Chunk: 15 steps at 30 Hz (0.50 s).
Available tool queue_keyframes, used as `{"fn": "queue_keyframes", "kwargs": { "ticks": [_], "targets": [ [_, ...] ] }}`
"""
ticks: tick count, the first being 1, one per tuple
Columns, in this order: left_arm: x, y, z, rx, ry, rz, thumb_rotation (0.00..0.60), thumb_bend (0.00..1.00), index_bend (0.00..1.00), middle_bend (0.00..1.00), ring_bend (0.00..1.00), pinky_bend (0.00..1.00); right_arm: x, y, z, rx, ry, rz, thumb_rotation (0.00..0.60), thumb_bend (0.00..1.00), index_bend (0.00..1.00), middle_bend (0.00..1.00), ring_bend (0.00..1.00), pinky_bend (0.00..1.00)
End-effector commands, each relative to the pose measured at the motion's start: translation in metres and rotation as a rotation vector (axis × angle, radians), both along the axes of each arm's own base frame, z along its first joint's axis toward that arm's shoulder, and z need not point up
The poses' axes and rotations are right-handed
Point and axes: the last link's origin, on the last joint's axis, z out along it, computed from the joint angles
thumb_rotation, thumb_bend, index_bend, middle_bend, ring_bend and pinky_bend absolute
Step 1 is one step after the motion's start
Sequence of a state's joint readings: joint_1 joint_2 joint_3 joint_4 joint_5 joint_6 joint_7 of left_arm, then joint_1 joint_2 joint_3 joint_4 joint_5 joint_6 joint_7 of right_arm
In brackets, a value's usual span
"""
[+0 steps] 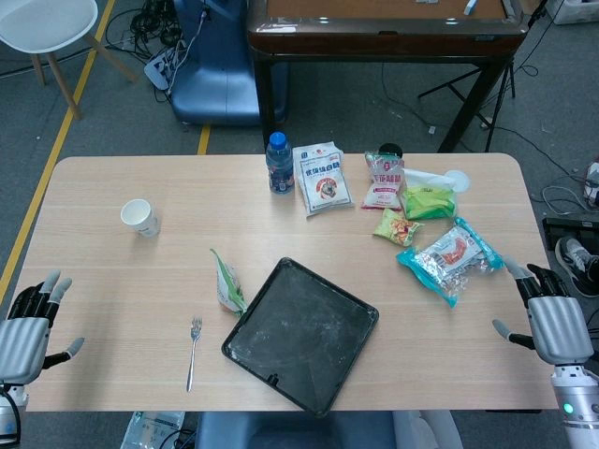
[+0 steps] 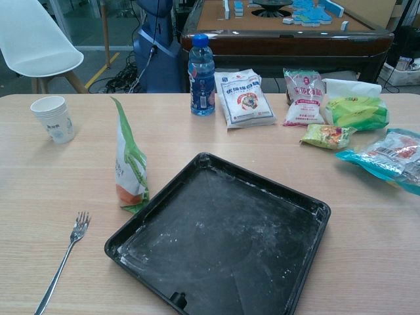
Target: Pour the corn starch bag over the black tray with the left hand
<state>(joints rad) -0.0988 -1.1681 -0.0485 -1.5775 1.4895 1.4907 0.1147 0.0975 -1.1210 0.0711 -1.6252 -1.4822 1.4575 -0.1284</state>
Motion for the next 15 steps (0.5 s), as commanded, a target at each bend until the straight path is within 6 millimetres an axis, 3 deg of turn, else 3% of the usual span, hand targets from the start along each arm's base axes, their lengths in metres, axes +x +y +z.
{"fn": "queue_keyframes", "kwargs": {
  "ticks": [1, 10, 15],
  "targets": [
    [0.000, 0.000, 0.000, -0.001, 0.000, -0.002, 0.600, 0.18, 0.00, 0.00, 0.07, 0.06, 0.000, 0.000, 0.000, 0.001, -0.001, 0.000, 0.600, 0.18, 0.09, 0.23, 0.13, 0.14],
    [0.000, 0.006, 0.000, -0.011, -0.010, -0.014, 0.600, 0.18, 0.00, 0.00, 0.07, 0.06, 0.004, 0.000, 0.006, -0.011, -0.012, 0.015, 0.600, 0.18, 0.09, 0.23, 0.13, 0.14],
    [0.000, 0.025, 0.001, -0.048, -0.046, -0.051, 0.600, 0.18, 0.00, 0.00, 0.07, 0.06, 0.013, -0.005, 0.018, -0.034, -0.002, 0.039, 0.600, 0.18, 0.09, 0.23, 0.13, 0.14]
  ]
}}
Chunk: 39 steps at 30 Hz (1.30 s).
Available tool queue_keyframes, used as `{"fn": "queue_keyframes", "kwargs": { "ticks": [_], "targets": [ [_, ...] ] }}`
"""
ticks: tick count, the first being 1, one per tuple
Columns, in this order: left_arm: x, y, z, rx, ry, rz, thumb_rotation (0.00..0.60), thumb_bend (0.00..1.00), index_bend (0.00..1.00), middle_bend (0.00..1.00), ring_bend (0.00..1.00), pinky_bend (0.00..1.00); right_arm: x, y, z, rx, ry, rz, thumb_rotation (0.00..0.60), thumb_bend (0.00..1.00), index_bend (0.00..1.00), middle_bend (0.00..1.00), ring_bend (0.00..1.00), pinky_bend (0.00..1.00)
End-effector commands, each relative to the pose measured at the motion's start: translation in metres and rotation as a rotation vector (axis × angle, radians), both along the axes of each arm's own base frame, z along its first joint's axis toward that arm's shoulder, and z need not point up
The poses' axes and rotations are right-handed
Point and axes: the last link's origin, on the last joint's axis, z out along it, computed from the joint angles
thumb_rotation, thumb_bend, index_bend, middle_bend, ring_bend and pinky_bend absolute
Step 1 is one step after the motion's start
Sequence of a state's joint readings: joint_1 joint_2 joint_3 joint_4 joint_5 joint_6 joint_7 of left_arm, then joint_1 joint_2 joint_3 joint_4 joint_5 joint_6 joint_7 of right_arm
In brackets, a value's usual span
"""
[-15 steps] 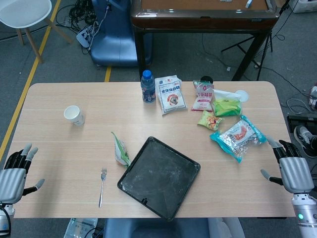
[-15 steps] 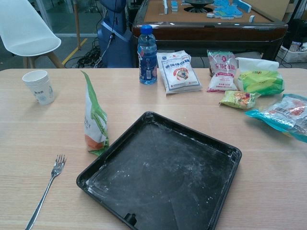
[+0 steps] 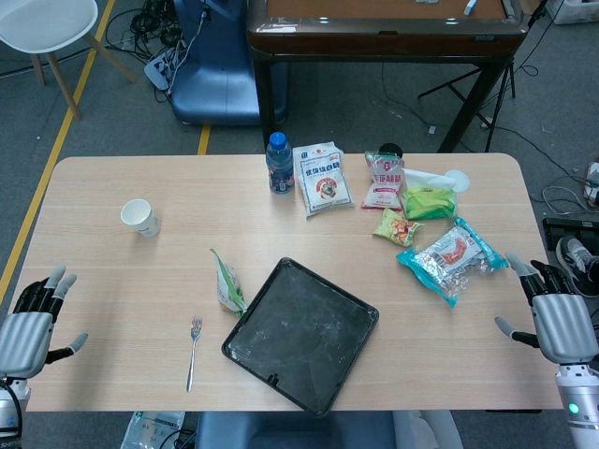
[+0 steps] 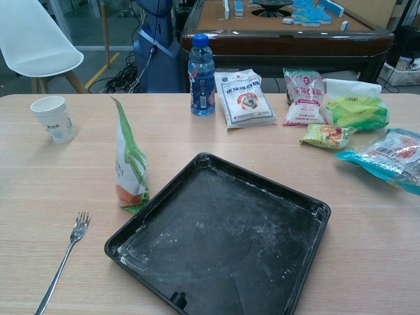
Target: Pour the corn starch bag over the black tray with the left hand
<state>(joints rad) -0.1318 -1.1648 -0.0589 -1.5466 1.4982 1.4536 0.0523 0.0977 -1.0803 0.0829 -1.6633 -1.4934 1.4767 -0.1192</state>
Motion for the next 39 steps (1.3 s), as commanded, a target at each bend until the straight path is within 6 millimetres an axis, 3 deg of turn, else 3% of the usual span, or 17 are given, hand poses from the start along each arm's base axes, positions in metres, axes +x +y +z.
{"fn": "queue_keyframes", "kwargs": {
  "ticks": [1, 9, 17, 23, 39],
  "targets": [
    [0.001, 0.017, 0.000, -0.039, -0.033, -0.030, 0.600, 0.18, 0.00, 0.00, 0.07, 0.06, 0.007, -0.004, 0.008, -0.017, 0.006, 0.020, 0.600, 0.18, 0.09, 0.23, 0.13, 0.14],
    [0.006, 0.073, -0.006, -0.209, -0.180, -0.081, 0.600, 0.20, 0.00, 0.00, 0.07, 0.06, 0.027, -0.011, 0.029, -0.054, 0.030, 0.061, 0.600, 0.18, 0.09, 0.23, 0.13, 0.14],
    [0.019, 0.129, -0.025, -0.322, -0.281, -0.104, 0.600, 0.20, 0.00, 0.00, 0.07, 0.06, 0.032, -0.008, 0.029, -0.038, 0.037, 0.045, 0.600, 0.18, 0.09, 0.23, 0.13, 0.14],
    [0.029, 0.160, -0.047, -0.409, -0.320, -0.083, 0.600, 0.22, 0.00, 0.00, 0.07, 0.06, 0.031, -0.006, 0.027, -0.034, 0.043, 0.021, 0.600, 0.18, 0.09, 0.23, 0.14, 0.14],
    [0.062, 0.194, -0.099, -0.631, -0.460, -0.030, 0.600, 0.25, 0.00, 0.00, 0.07, 0.06, 0.028, -0.001, 0.022, -0.024, 0.050, -0.026, 0.600, 0.18, 0.09, 0.23, 0.13, 0.14]
  ]
}}
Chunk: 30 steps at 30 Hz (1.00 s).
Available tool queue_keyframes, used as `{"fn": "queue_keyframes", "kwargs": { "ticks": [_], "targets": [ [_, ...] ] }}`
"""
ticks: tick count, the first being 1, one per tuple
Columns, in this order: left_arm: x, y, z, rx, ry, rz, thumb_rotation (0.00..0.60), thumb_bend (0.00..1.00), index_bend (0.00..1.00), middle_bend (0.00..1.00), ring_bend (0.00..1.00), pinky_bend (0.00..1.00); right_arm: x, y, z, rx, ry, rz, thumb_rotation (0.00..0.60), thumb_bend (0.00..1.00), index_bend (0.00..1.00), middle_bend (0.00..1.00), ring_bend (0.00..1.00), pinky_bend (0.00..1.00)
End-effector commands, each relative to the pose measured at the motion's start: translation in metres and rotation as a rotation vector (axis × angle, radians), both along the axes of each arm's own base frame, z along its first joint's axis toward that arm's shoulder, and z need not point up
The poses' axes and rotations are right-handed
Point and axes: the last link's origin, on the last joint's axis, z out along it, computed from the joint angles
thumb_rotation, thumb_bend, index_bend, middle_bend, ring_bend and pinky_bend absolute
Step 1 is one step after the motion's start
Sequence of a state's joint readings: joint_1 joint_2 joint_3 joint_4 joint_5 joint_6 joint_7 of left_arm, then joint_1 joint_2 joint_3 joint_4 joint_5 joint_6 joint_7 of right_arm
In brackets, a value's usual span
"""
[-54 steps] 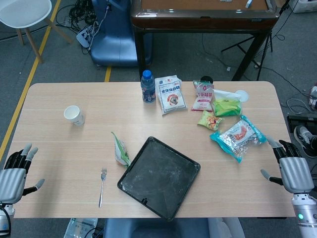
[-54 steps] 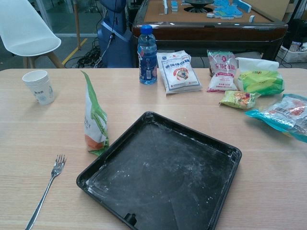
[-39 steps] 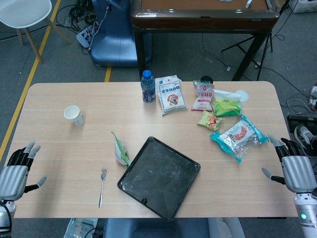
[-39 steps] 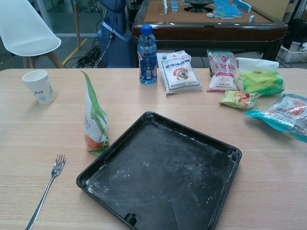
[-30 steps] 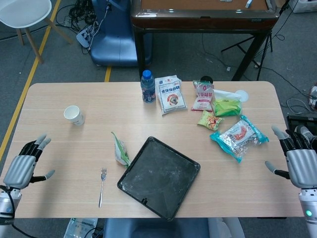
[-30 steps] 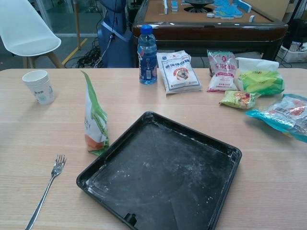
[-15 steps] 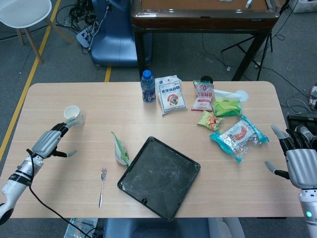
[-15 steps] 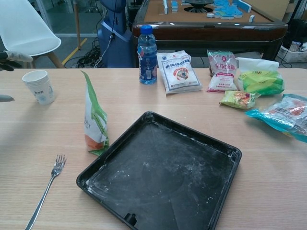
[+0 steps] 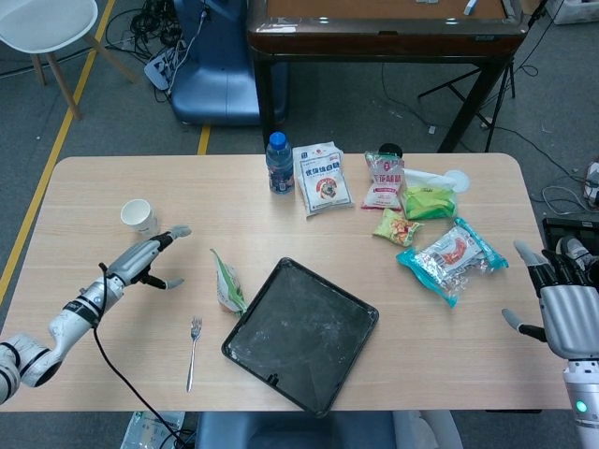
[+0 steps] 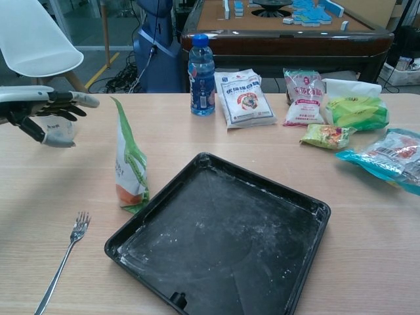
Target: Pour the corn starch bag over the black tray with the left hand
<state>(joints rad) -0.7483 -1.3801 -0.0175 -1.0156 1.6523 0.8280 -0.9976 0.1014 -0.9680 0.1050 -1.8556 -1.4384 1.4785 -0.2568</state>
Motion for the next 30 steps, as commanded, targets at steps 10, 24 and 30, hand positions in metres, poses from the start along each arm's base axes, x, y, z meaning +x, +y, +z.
{"fn": "queue_keyframes", "kwargs": {
  "ticks": [10, 24, 30],
  "targets": [
    [0.029, 0.013, -0.034, -0.165, -0.099, 0.023, 0.600, 0.25, 0.00, 0.00, 0.07, 0.06, -0.006, 0.004, -0.003, 0.002, -0.002, -0.032, 0.600, 0.18, 0.09, 0.23, 0.13, 0.14],
    [0.042, 0.018, -0.053, -0.257, -0.178, 0.040, 0.600, 0.25, 0.15, 0.14, 0.17, 0.07, -0.011, 0.006, -0.006, 0.005, -0.010, -0.054, 0.600, 0.18, 0.09, 0.23, 0.13, 0.14],
    [0.034, 0.010, -0.048, -0.269, -0.199, 0.045, 0.600, 0.25, 0.22, 0.20, 0.20, 0.07, -0.011, 0.005, -0.007, 0.007, -0.014, -0.055, 0.600, 0.18, 0.09, 0.23, 0.13, 0.14]
  ]
}}
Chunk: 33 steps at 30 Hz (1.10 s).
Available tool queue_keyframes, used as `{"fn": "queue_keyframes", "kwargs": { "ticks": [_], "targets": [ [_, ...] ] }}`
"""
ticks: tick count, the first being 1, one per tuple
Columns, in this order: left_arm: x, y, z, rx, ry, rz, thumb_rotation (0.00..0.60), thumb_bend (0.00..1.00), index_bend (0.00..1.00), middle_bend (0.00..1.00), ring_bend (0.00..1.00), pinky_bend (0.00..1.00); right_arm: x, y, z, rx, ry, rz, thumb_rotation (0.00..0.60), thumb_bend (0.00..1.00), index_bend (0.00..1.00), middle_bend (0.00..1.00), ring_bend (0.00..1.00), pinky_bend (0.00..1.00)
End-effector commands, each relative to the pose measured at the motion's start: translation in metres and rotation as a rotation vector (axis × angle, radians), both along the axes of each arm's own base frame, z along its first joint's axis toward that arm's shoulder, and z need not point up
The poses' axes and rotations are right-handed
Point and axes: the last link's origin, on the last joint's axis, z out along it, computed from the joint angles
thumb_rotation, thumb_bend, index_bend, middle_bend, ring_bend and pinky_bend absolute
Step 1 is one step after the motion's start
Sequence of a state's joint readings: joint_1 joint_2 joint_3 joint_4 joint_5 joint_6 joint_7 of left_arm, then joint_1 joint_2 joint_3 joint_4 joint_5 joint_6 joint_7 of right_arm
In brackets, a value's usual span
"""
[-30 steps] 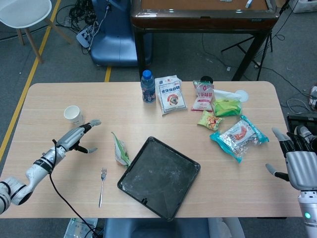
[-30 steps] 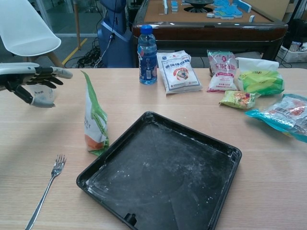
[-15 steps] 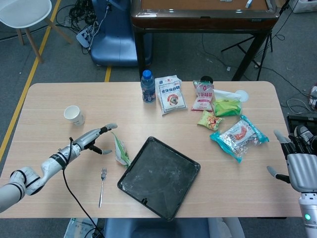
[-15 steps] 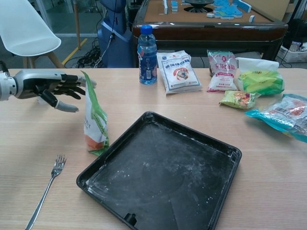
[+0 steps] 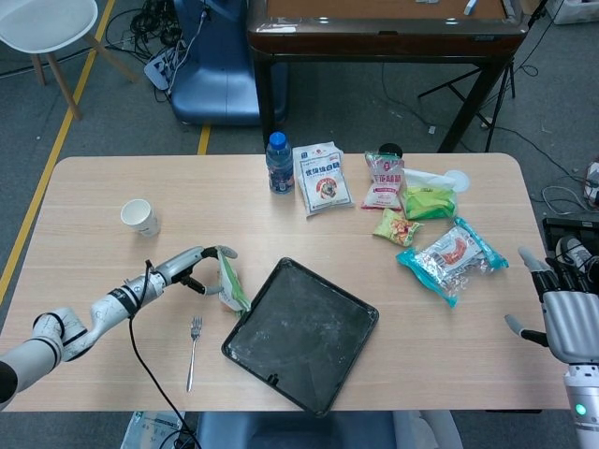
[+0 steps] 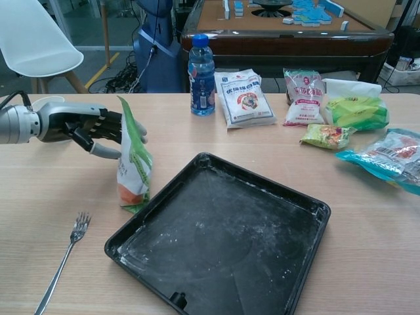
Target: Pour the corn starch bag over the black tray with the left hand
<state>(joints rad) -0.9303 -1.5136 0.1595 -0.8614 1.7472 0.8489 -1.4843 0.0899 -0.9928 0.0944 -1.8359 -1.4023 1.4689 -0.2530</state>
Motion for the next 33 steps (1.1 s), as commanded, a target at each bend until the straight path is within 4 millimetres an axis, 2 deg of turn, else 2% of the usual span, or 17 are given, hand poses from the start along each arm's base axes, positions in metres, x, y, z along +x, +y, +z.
{"fn": "queue_keyframes", "kwargs": {
  "ticks": [1, 12, 18, 33],
  "targets": [
    [-0.006, -0.006, 0.004, -0.007, -0.009, 0.005, 0.600, 0.25, 0.22, 0.20, 0.20, 0.07, 0.000, 0.000, 0.000, 0.001, -0.001, 0.002, 0.600, 0.18, 0.09, 0.23, 0.13, 0.14],
    [-0.029, -0.037, 0.021, -0.027, -0.026, 0.031, 0.600, 0.25, 0.27, 0.23, 0.23, 0.07, 0.001, -0.003, -0.004, 0.014, -0.014, 0.014, 0.600, 0.18, 0.09, 0.23, 0.13, 0.14],
    [-0.031, -0.050, 0.025, -0.019, -0.027, 0.034, 0.600, 0.25, 0.27, 0.24, 0.24, 0.07, -0.001, -0.004, -0.005, 0.019, -0.020, 0.019, 0.600, 0.18, 0.09, 0.23, 0.13, 0.14],
    [-0.023, -0.053, -0.005, -0.039, -0.033, 0.055, 0.600, 0.25, 0.26, 0.25, 0.25, 0.09, -0.009, -0.002, -0.005, 0.013, -0.028, -0.005, 0.600, 0.18, 0.09, 0.23, 0.13, 0.14]
  ]
}}
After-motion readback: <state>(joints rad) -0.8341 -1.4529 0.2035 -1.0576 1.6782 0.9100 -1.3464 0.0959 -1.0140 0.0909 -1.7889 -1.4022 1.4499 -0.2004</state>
